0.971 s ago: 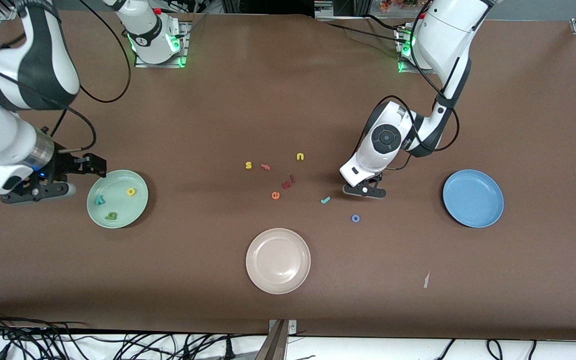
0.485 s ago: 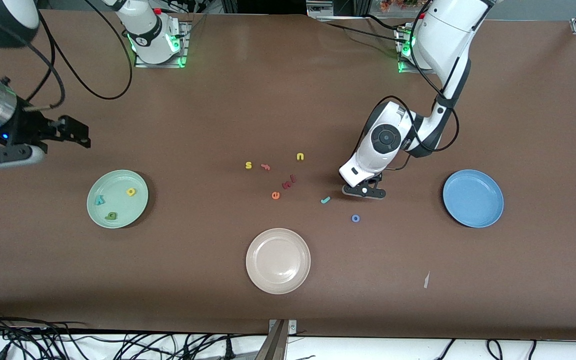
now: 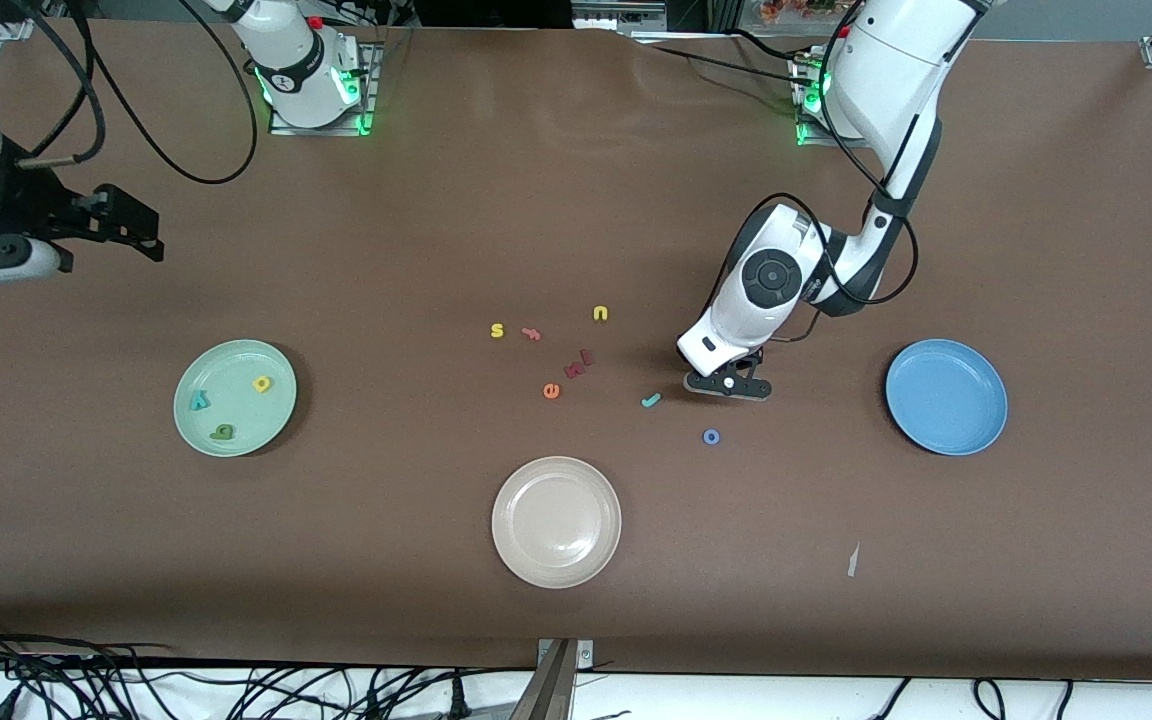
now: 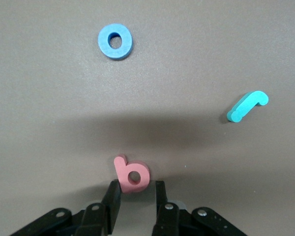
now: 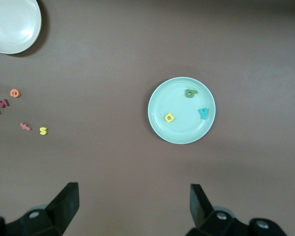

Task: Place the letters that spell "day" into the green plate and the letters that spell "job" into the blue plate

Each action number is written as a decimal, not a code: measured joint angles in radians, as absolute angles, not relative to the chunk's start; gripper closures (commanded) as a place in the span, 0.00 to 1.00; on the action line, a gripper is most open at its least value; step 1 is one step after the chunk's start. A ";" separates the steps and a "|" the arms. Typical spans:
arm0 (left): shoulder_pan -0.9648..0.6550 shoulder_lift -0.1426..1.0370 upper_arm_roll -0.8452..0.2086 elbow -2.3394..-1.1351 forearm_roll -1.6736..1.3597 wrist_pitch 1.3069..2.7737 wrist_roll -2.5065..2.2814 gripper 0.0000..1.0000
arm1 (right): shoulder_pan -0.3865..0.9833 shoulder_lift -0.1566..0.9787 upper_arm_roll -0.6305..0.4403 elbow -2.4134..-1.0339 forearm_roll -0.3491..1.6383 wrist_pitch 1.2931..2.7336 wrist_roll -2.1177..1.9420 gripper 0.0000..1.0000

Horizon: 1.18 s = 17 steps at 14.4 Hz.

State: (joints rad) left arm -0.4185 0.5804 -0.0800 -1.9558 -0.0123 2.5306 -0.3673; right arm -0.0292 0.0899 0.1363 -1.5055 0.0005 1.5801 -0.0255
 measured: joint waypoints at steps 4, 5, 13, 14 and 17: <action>-0.419 0.587 -0.080 -1.951 -0.012 2.531 -0.368 0.46 | 0.080 0.108 0.003 -1.543 0.001 1.629 -0.024 0.00; -0.418 0.588 -0.079 -1.949 -0.012 2.531 -0.369 0.45 | 0.097 0.111 -0.016 -1.543 0.002 1.632 -0.024 0.00; -0.418 0.598 -0.078 -1.934 -0.012 2.531 -0.370 0.49 | 0.111 0.111 -0.029 -1.543 0.002 1.633 -0.024 0.00; -0.418 0.599 -0.078 -1.934 -0.012 2.531 -0.370 0.50 | 0.111 0.111 -0.031 -1.543 0.002 1.634 -0.024 0.00; -0.418 0.601 -0.077 -1.934 -0.012 2.531 -0.370 0.56 | 0.112 0.111 -0.031 -1.541 0.002 1.637 -0.024 0.00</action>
